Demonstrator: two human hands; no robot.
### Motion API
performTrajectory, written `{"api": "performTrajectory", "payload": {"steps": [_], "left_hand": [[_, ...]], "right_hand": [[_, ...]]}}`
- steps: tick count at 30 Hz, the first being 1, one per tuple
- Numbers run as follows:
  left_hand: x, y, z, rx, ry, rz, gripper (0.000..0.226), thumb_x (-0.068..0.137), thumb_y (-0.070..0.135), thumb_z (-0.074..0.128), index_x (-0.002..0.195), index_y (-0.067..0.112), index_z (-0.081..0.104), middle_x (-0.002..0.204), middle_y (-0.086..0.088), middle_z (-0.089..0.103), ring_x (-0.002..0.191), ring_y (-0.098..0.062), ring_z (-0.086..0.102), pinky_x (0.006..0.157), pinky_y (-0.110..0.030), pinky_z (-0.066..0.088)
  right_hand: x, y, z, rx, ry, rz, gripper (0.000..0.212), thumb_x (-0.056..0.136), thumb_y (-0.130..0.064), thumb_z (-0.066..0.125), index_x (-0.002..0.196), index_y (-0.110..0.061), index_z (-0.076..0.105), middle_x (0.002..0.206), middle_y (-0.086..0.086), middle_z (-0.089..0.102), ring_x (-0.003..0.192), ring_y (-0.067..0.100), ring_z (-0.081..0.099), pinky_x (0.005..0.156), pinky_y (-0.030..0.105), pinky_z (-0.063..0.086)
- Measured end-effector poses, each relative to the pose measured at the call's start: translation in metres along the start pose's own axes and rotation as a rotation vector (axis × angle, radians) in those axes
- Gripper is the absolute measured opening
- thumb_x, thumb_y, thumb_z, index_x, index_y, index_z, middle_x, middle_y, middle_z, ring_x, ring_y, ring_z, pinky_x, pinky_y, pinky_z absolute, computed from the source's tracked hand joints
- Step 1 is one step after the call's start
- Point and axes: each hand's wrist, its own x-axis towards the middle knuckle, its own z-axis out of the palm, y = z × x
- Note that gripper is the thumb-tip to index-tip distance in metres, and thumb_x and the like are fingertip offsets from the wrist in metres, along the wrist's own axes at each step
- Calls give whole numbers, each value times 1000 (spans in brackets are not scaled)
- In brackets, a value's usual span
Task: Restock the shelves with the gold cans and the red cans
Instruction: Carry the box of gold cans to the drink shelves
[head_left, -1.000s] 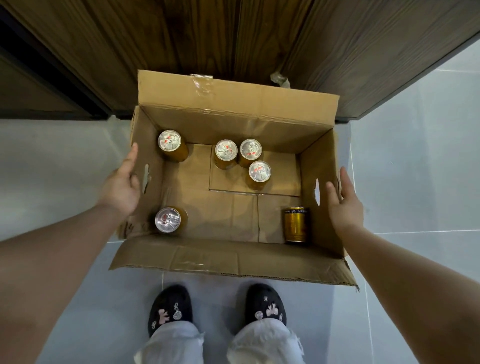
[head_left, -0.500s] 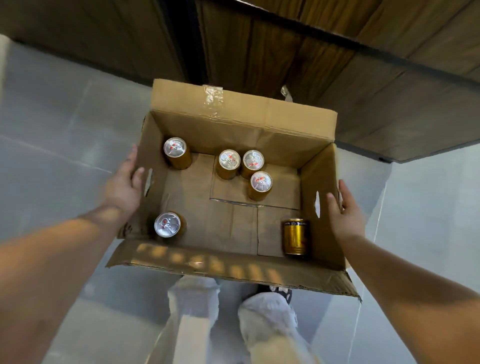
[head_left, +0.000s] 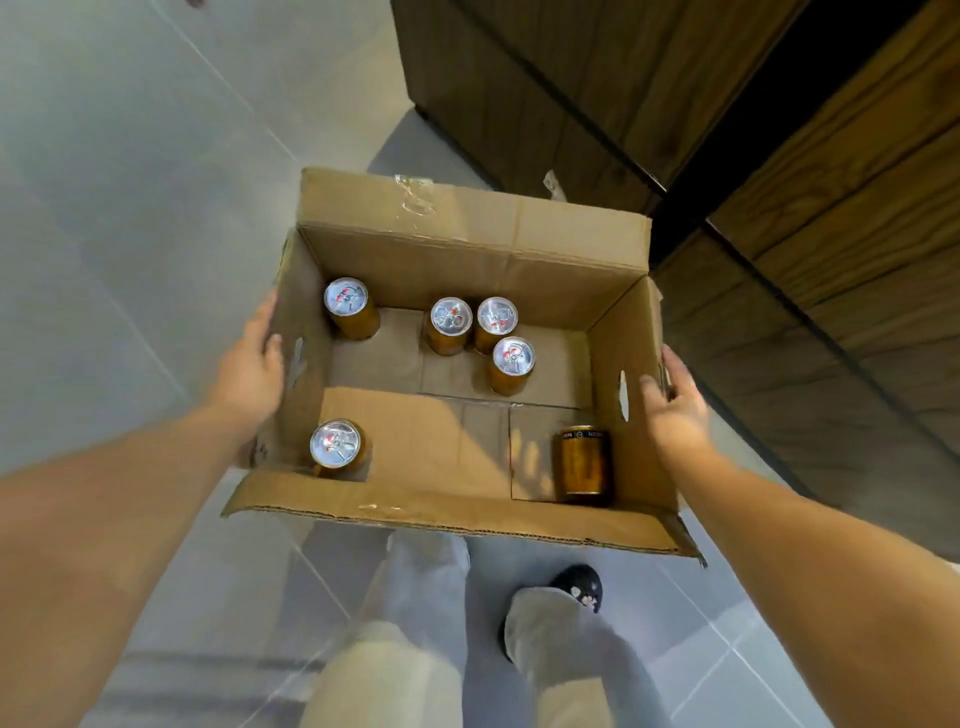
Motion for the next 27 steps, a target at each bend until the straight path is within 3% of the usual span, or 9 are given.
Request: {"api": "performTrajectory", "payload": {"steps": [3,7,13,16,19,21,23,25,27], "left_hand": [[-7,-11,-64,-11,51,13,49,101,20,32,147,33,22,144,-13,43,127,-35,44,101,-33,32],[-16,-26,-142,32,103,-105,49,100,27,30,145,42,19,133,-18,53,112,-41,53,92,-45,41],[-13,-48,-224,27,223,-223,47,100,25,33,145,39,25,120,-25,59,105,-44,55,86,-42,42],[-8,-56,-255,-23,284,-262,48,100,22,33,145,36,26,104,-18,64,107,-43,55,82,-37,40],[4,-62,-279,-40,313,-304,48,100,23,31,146,36,25,133,-16,54,115,-39,52,88,-32,37],[20,-63,-294,-65,356,-339,47,100,23,31,145,36,25,133,-18,54,112,-40,54,85,-31,36],[40,-64,-308,-109,396,-378,47,101,24,32,145,36,26,114,-20,63,98,-37,59,82,-32,36],[59,-66,-321,-124,431,-408,47,101,23,32,146,35,27,80,3,55,70,-10,51,79,-32,36],[79,-67,-333,-118,481,-424,47,101,23,33,146,36,27,77,12,44,64,-6,40,78,-32,36]], "right_hand": [[-21,-67,12,-10,-60,-86,49,97,-37,46,142,-46,28,144,0,46,126,25,48,104,50,41],[-41,-142,38,-51,-126,-159,50,97,-38,46,142,-45,27,146,-2,43,129,24,46,104,50,41],[-49,-245,87,-140,-232,-297,51,97,-38,46,142,-49,25,148,-5,41,133,24,41,106,51,39],[-40,-296,112,-197,-287,-363,52,96,-39,47,141,-54,22,149,-5,40,133,24,41,105,49,40],[-25,-350,140,-245,-335,-434,53,96,-40,47,140,-56,21,149,-4,40,129,23,46,99,48,46],[-10,-386,160,-265,-363,-485,53,96,-39,47,140,-55,22,149,-4,40,131,23,44,98,46,48],[6,-425,181,-279,-397,-508,53,96,-39,47,140,-55,22,147,-2,43,128,24,48,90,40,51],[24,-465,203,-320,-429,-547,52,97,-40,46,140,-56,21,143,0,47,116,24,56,79,35,53],[38,-506,223,-347,-464,-584,51,97,-41,44,139,-56,21,138,1,51,99,18,60,71,32,54]]}}
